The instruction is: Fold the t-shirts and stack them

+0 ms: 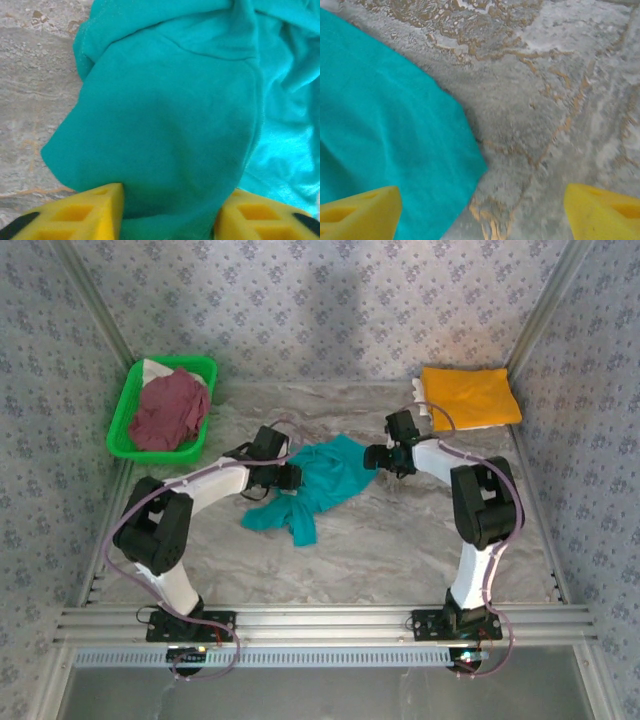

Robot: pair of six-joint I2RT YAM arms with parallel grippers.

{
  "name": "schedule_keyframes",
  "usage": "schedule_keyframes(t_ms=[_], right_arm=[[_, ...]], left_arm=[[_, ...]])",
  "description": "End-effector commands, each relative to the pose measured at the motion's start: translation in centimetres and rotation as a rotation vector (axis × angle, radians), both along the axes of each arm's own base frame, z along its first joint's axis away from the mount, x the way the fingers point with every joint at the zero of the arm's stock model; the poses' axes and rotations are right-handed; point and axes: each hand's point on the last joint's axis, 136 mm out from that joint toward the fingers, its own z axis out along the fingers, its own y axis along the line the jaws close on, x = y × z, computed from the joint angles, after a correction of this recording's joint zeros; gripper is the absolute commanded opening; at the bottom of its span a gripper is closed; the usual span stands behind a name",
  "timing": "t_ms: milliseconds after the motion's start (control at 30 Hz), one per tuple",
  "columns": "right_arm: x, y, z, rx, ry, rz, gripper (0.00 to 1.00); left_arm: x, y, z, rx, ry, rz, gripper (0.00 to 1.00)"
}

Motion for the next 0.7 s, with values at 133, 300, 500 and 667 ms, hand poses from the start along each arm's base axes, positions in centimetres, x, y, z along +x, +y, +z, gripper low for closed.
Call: schedule_keyframes(t_ms=[133, 300, 500, 667], right_arm=[[0.7, 3.0, -0.7, 0.076, 0.019, 0.076, 0.51], [1.1, 3.2, 1.0, 0.089, -0.031, 0.089, 0.18], [0.3, 1.7, 7.9, 0.08, -0.197, 0.078, 0.0], [-2.4, -0.5, 14.6, 0.097, -0.359, 0.054, 0.0]], left_arm=[[1.4, 2.6, 1.4, 0.005, -0.067, 0.098, 0.13], [2.4, 5.1, 5.7, 0.025, -0.172, 0.172, 0.0], [2.1, 8.4, 13.4, 0.021, -0.351, 0.247, 0.0], [0.1, 10.4, 20.5, -0.018, -0.493, 0.264, 0.0]])
